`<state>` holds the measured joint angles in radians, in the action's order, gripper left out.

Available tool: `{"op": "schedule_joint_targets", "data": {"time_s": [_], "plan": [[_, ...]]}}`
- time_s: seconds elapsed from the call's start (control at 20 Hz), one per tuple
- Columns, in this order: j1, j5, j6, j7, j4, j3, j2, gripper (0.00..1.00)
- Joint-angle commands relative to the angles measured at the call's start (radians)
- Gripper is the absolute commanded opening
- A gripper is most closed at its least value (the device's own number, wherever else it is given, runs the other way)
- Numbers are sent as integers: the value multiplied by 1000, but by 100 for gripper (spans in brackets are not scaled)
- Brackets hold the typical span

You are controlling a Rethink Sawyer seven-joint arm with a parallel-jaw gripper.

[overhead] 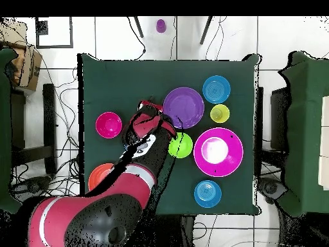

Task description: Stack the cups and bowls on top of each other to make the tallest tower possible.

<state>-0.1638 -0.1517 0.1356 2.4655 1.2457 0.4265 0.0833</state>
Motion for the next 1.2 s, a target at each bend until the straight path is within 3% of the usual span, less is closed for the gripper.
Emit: {"op": "schedule_joint_targets", "data": {"time_s": [0.05,0.6,1.2], "plan": [[32,-24,-95,58,118,-148,85,100],[15,3,-87,73,168,-154,164,100],[-31,58,-50,86,121,-82,82,100]]}}
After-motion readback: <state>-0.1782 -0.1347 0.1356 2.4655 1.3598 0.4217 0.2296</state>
